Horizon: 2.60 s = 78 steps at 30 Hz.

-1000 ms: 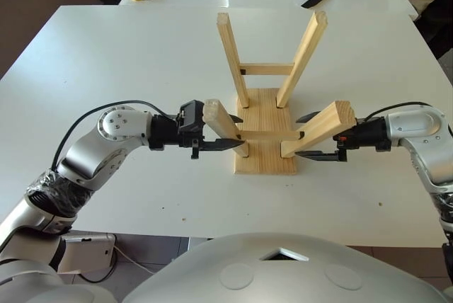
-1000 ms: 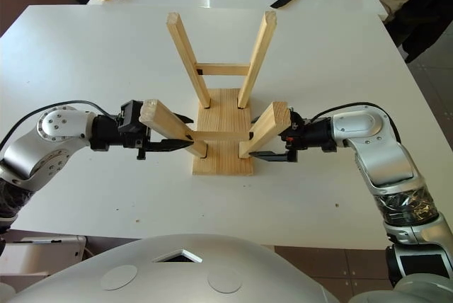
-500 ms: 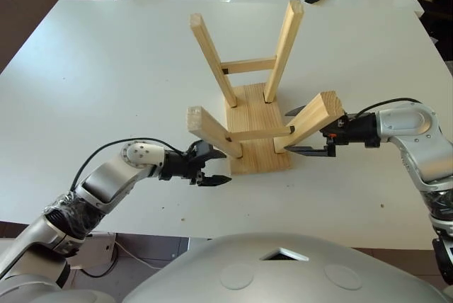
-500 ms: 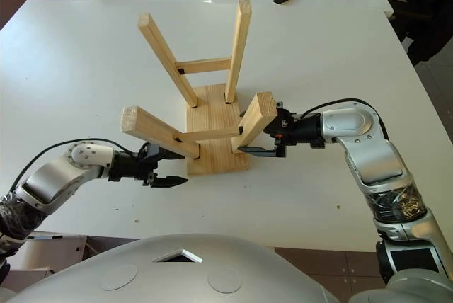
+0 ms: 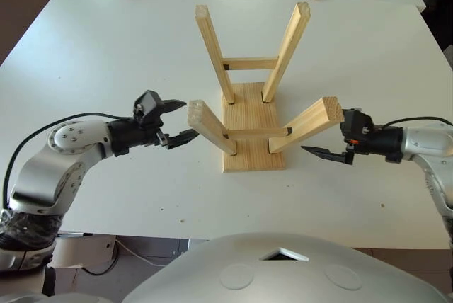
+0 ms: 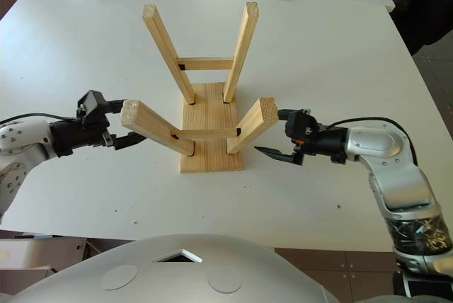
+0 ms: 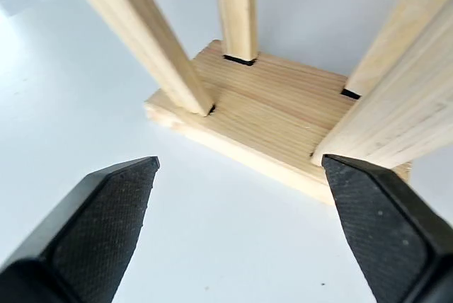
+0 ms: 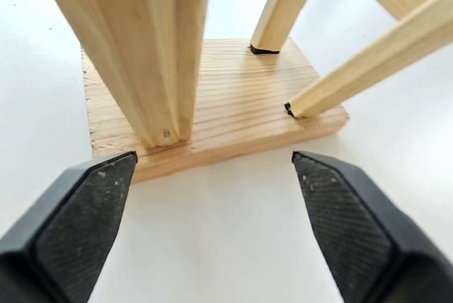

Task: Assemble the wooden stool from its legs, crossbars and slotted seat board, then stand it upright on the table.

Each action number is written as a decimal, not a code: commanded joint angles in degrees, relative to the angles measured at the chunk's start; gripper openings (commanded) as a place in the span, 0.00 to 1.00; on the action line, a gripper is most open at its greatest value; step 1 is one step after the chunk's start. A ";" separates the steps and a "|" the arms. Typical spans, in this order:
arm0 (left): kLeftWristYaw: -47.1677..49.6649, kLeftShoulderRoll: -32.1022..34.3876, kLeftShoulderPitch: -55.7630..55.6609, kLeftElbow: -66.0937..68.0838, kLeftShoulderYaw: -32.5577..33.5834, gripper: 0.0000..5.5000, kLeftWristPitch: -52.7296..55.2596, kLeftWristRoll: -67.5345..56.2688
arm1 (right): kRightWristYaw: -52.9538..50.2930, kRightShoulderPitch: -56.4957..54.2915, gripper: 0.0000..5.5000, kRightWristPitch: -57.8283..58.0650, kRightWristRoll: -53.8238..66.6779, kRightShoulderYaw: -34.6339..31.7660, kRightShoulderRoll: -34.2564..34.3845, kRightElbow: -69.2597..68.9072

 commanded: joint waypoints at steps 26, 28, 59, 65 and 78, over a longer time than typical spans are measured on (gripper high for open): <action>25.33 -11.84 -17.58 -18.54 14.39 0.63 9.60 -39.85 | -46.56 -24.05 0.62 25.49 56.42 -13.64 7.20 -26.40; 27.03 -12.24 -19.03 -17.96 14.51 0.63 8.85 -42.74 | -48.13 -25.51 0.62 24.51 58.38 -12.68 7.35 -26.32; 28.19 -15.83 -3.32 -9.56 0.98 0.63 -2.87 -2.33 | -57.96 -10.44 0.62 15.66 25.28 -10.28 10.71 -13.14; 29.58 -15.84 14.89 -12.57 6.92 0.63 -13.81 16.99 | -65.15 8.62 0.62 17.29 3.39 -3.95 9.76 -21.98; 23.44 -24.52 4.44 -9.20 -17.15 0.63 -24.91 37.34 | -66.49 -1.04 0.62 27.87 -5.36 19.13 23.30 -29.87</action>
